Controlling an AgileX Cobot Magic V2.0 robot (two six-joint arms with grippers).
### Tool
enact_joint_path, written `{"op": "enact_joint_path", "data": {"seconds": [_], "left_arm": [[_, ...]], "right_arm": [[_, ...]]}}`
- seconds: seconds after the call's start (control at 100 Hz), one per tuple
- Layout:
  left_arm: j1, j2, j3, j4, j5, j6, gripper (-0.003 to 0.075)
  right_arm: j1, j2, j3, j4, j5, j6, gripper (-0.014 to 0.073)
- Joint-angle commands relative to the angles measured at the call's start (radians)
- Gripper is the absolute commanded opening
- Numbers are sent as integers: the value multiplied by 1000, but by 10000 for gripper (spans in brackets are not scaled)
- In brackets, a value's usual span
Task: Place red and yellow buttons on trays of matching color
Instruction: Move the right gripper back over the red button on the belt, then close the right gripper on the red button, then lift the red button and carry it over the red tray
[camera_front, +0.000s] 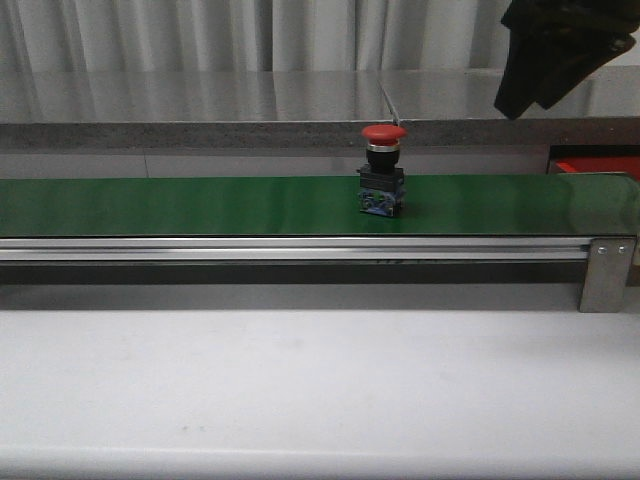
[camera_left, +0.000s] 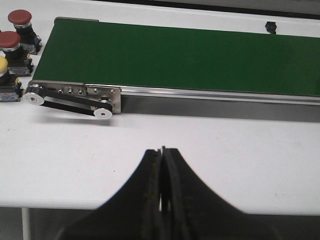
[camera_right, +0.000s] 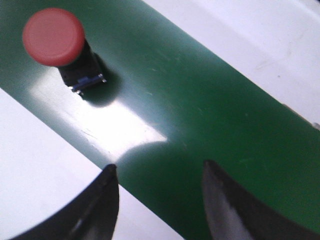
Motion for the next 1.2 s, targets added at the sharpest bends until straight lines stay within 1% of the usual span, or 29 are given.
{"op": "enact_joint_path", "data": {"seconds": [0.0, 0.07, 0.12, 0.14, 0.26, 0.34, 0.53, 0.69, 0.93, 0.97, 1.02, 1.07, 1.12, 1.14, 1.19], "left_arm": [[2, 4, -25, -12, -67, -9, -20], [2, 4, -25, -12, -67, -9, -20], [2, 4, -25, -12, -67, -9, -20], [2, 4, -25, -12, -67, -9, -20], [2, 4, -25, -12, -67, -9, -20], [2, 4, -25, -12, -67, -9, -20], [2, 4, -25, -12, -67, -9, -20], [2, 4, -25, -12, -67, -9, -20], [2, 4, -25, -12, -67, -9, -20], [2, 4, -25, -12, -67, -9, -20], [2, 4, -25, -12, -67, -9, -20], [2, 4, -25, -12, -67, -9, -20], [2, 4, -25, -12, -67, -9, -20], [2, 4, -25, -12, -67, -9, -20], [2, 4, -25, -12, -67, -9, -20]], "right_arm": [[2, -15, -67, 51, 6, -50, 465], [4, -1, -87, 54, 16, -56, 562], [5, 7, -98, 54, 17, -56, 610], [6, 11, -102, 54, 17, -57, 616], [14, 27, -121, 65, 30, -99, 595], [26, 41, -127, 95, 36, -146, 595], [44, 75, -129, 146, 39, -211, 595], [55, 98, -129, 176, 1, -250, 595], [56, 132, -133, 181, -63, -263, 591], [56, 135, -133, 181, -70, -263, 574], [56, 138, -133, 181, -81, -263, 516], [56, 143, -133, 181, -93, -263, 423], [56, 146, -133, 181, -105, -263, 301], [56, 146, -133, 181, -107, -263, 272], [56, 146, -133, 181, -113, -263, 167]]}}
